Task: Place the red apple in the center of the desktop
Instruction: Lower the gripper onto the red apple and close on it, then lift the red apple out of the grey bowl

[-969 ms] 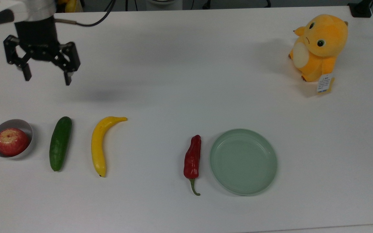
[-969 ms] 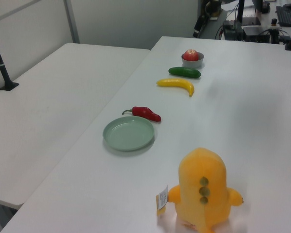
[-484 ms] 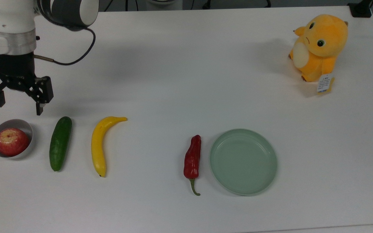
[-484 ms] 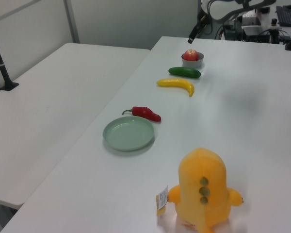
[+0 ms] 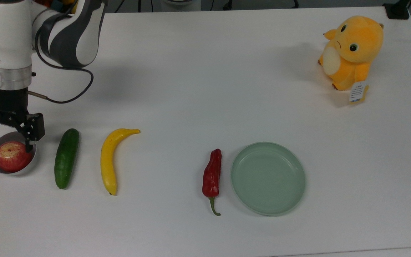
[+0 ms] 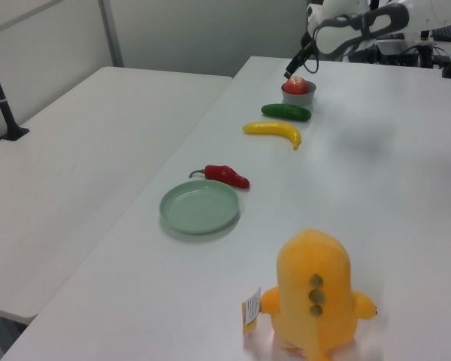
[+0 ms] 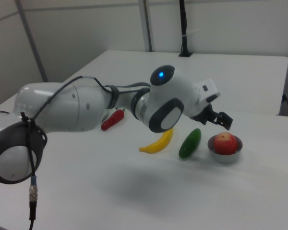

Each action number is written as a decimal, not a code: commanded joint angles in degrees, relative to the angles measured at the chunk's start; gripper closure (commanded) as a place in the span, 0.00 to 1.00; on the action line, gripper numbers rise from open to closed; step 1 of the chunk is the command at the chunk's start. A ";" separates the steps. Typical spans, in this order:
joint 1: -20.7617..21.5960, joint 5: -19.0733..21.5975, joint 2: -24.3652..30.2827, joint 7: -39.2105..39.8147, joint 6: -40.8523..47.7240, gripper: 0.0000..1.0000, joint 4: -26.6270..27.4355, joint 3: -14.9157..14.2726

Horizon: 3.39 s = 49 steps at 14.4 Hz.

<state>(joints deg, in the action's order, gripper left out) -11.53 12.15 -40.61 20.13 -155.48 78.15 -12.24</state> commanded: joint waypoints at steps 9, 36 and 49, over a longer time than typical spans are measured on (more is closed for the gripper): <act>-2.88 0.85 -6.41 2.02 -7.38 0.00 -1.95 1.79; 0.19 -0.90 13.16 1.40 1.00 1.00 9.74 2.66; 10.38 -12.15 36.89 1.84 48.88 1.00 23.15 2.58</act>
<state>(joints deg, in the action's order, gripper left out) -4.19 2.52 -13.97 21.30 -107.02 87.70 -9.35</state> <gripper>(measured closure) 0.282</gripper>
